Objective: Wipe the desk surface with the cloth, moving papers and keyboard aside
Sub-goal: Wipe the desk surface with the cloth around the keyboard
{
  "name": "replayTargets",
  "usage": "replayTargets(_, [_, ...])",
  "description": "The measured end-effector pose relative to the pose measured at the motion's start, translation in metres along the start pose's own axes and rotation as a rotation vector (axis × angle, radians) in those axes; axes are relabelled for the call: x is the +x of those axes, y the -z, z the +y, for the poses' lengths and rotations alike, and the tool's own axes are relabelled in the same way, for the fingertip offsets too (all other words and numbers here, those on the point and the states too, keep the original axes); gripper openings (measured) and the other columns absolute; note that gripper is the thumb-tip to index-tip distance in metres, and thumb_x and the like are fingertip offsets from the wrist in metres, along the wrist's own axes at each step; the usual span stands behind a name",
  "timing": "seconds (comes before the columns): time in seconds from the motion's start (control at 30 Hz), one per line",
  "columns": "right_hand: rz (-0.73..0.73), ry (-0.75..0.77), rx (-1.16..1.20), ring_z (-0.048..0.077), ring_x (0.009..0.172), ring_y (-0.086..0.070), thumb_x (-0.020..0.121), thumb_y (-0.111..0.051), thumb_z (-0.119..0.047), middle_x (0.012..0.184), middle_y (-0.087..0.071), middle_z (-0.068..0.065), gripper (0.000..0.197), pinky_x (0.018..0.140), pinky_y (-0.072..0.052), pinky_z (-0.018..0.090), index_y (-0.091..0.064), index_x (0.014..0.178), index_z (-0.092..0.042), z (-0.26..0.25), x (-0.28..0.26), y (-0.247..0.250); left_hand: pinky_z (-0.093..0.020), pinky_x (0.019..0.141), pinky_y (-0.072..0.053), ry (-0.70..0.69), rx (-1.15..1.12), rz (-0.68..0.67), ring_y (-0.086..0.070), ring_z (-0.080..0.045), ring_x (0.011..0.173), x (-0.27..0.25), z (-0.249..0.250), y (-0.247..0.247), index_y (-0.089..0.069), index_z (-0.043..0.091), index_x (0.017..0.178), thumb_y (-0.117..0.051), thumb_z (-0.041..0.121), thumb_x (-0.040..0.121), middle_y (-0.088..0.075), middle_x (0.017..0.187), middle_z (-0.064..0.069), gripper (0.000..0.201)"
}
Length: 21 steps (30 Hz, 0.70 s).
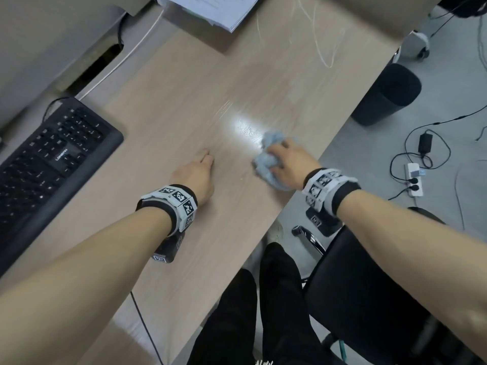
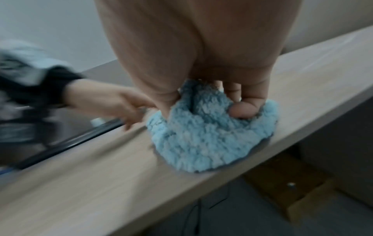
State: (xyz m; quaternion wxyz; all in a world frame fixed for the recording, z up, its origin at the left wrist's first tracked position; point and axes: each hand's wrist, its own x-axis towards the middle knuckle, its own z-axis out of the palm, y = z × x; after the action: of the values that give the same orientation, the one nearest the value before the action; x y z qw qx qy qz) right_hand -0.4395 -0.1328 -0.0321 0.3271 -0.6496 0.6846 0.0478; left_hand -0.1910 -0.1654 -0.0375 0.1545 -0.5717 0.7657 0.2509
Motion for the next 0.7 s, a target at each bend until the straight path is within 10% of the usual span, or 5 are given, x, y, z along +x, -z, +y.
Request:
replayTargets(0.23, [-0.334, 0.544, -0.265, 0.025, 0.114, -0.043, 0.086, -0.061, -0.027, 0.123, -0.047, 0.001, 0.039, 0.095, -0.038, 0.04, -0.059, 0.125, -0.031, -0.054, -0.1, -0.071, -0.043, 0.099, -0.045, -0.018, 0.022, 0.005, -0.05, -0.034, 0.127, 0.0, 0.002, -0.001, -0.035, 0.015, 0.143, -0.049, 0.007, 0.083, -0.009, 0.164, 0.008, 0.062])
replayTargets(0.7, [0.121, -0.195, 0.058, 0.032, 0.108, -0.055, 0.089, -0.053, -0.016, 0.126, -0.046, 0.013, 0.032, 0.092, -0.045, 0.036, -0.059, 0.121, -0.019, 0.041, -0.008, 0.022, -0.046, 0.098, -0.046, 0.027, 0.038, 0.004, -0.054, -0.038, 0.119, 0.005, 0.008, -0.002, -0.031, 0.011, 0.143, -0.047, 0.006, 0.083, -0.013, 0.161, 0.004, 0.063])
